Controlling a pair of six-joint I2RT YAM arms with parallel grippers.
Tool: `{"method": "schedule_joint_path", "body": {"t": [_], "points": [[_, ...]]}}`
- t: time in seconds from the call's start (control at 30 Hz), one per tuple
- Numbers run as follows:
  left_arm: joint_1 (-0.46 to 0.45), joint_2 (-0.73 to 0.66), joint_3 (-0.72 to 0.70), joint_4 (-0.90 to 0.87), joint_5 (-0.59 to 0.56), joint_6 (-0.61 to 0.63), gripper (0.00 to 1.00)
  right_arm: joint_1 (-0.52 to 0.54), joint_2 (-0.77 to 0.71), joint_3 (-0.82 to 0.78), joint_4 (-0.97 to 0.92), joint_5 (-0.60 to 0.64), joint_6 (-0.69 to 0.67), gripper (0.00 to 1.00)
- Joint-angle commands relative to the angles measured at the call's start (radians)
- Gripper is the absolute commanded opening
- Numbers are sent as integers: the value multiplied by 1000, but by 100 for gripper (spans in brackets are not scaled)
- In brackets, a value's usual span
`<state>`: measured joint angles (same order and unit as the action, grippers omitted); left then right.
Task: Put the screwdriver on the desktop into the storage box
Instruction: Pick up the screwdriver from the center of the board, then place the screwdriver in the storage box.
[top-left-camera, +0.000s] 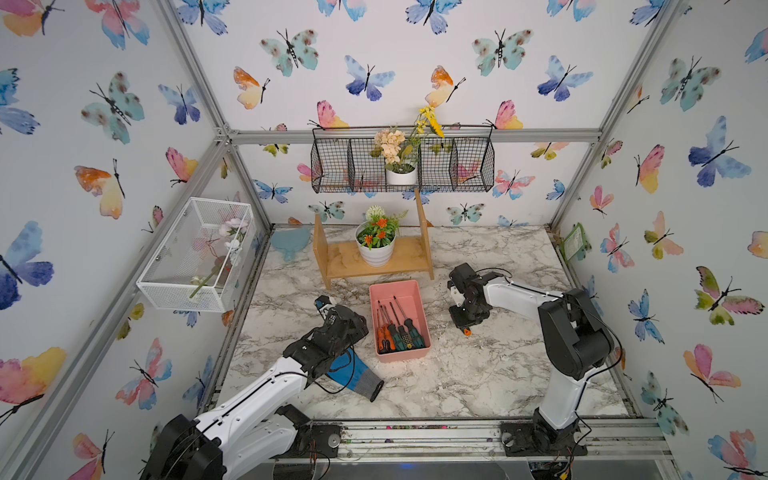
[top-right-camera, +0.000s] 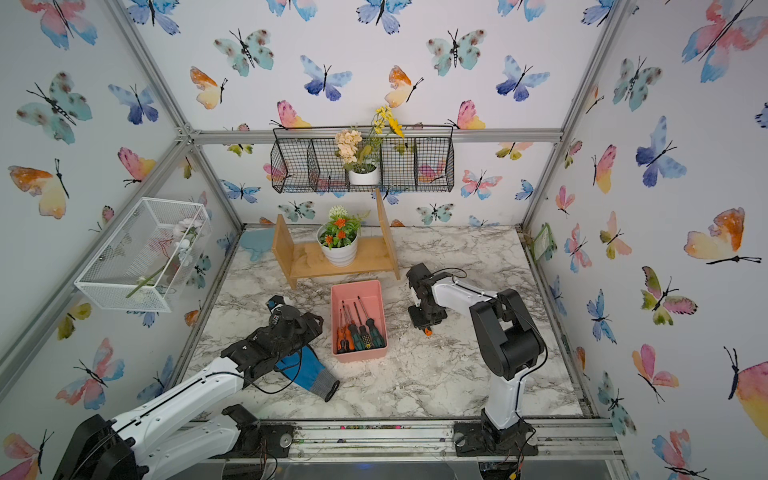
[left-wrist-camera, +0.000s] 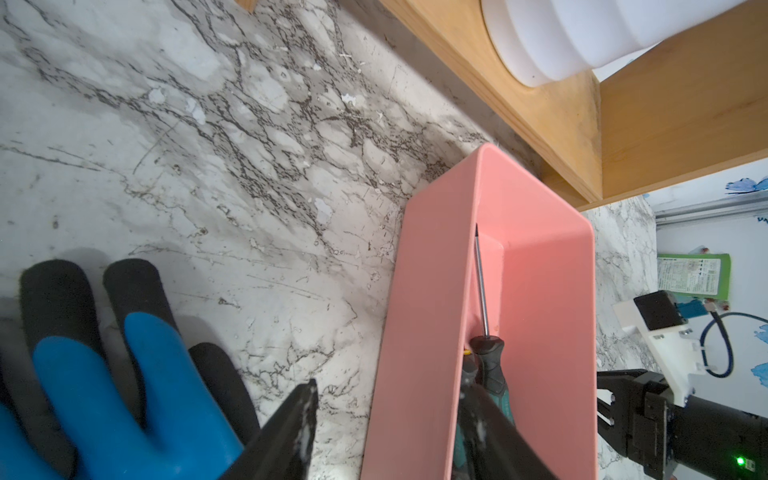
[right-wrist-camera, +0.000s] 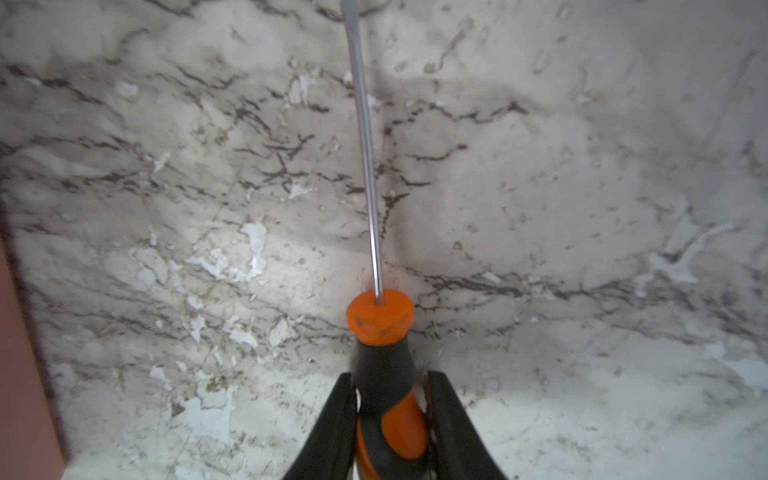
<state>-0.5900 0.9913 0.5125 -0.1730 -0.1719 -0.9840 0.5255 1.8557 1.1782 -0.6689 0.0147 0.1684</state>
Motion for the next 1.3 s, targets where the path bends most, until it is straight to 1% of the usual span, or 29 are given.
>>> {"method": "schedule_joint_path", "body": {"t": [0.0,0.03,0.1,0.17,0.2,0.3,0.37,0.47,0.53,0.63,0.73,0.87,0.9,0.97,1.03,1.1,1.17,1.27], "points": [[6,1,27,-27,-21,10,60,7,-52,-8,-23,84,36,2],[5,-1,30,-29,-24,10,60,7,-87,-4,-28,86,43,2],[5,-5,29,-29,-28,9,60,8,-152,12,-41,52,69,2],[6,-5,28,-23,-30,7,60,31,-215,37,-57,16,115,2],[6,-5,28,-22,-34,5,60,61,-235,55,-69,28,144,2],[6,-9,30,-31,-66,1,60,202,-254,141,-125,61,254,2],[7,-16,29,-36,-75,-4,60,292,-252,185,-119,46,336,2],[8,-21,23,-42,-78,-20,60,399,-215,218,-46,18,427,2],[8,-23,18,-44,-78,-27,60,441,-151,242,-30,20,459,2],[8,-34,17,-67,-85,-31,60,458,-65,259,-16,30,497,2],[8,-59,13,-90,-100,-36,60,459,-24,242,25,46,519,2],[9,-90,-5,-95,-118,-48,60,458,32,235,37,71,525,6],[9,-94,-8,-94,-121,-48,60,458,43,228,47,70,527,10],[8,-95,-7,-93,-122,-48,60,458,60,217,64,58,528,20],[9,-94,-3,-98,-125,-45,60,458,69,212,79,38,528,38],[10,-93,1,-103,-129,-42,60,459,59,211,88,37,525,51],[11,-92,3,-103,-133,-40,60,458,21,201,102,53,519,59],[18,-94,10,-111,-150,-31,60,458,-96,154,155,113,501,65]]}}
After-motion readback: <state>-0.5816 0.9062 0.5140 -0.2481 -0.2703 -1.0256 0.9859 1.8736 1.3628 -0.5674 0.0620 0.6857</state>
